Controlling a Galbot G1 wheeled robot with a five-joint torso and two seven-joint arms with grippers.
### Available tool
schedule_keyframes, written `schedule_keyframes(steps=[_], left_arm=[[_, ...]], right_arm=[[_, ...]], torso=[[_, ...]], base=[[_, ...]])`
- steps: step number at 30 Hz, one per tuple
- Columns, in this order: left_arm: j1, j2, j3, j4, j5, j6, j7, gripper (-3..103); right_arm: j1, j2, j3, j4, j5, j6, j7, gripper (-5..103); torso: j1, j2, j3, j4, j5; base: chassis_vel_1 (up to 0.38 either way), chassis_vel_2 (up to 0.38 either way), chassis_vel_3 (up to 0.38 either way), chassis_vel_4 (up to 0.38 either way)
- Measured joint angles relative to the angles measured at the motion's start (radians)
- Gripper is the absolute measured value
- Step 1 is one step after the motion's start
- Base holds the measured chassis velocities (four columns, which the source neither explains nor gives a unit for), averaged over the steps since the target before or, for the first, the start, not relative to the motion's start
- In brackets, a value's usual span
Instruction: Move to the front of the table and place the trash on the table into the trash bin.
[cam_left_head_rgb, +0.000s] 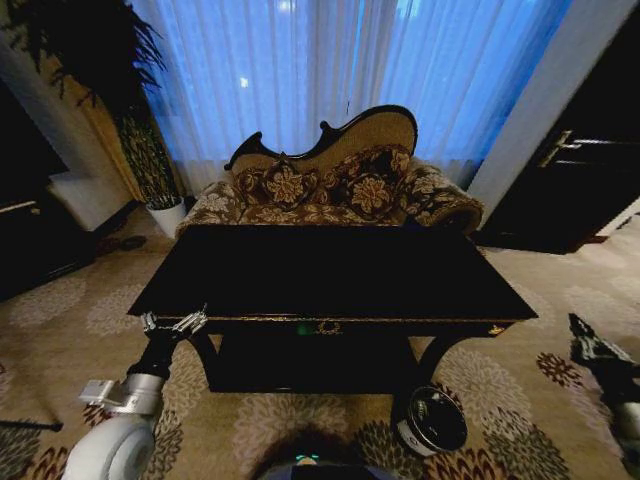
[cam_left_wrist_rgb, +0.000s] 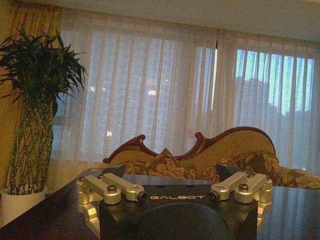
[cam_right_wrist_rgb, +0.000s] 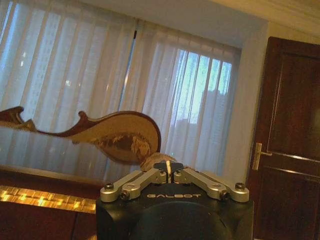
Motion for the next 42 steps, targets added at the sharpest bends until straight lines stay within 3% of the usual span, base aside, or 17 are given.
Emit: schedule_keyframes(steps=[10,17,29,42], left_arm=[[0.001,-0.008,0.01,0.006,0.011,0.0,0.001,100],[0.001,-0.007,0.018,0.007,0.017,-0.001,0.001,100],[0.023,-0.013,0.026,0.002,0.037,0.0,-0.004,100],[0.03,-0.023,0.038,0.0,0.055,0.0,-0.009,100]], right_arm=[[-0.008,0.053,-0.052,-0.086,-0.052,0.062,-0.06,2],[0.048,0.074,-0.171,-0.233,-0.141,0.118,-0.086,2],[0.285,0.076,-0.382,-0.55,-0.268,0.183,-0.064,2],[0.422,0.1,-0.503,-0.777,-0.354,0.199,-0.037,2]], torso=[[0.0,0.0,0.0,0.0,0.0001],[0.0,0.0,0.0,0.0,0.0],[0.0,0.0,0.0,0.0004,0.0001],[0.0,0.0,0.0,0.0,-0.0002]], base=[[0.0,0.0,0.0,0.0],[0.0,0.0,0.0,0.0],[0.0,0.0,0.0,0.0],[0.0,0.0,0.0,0.0]])
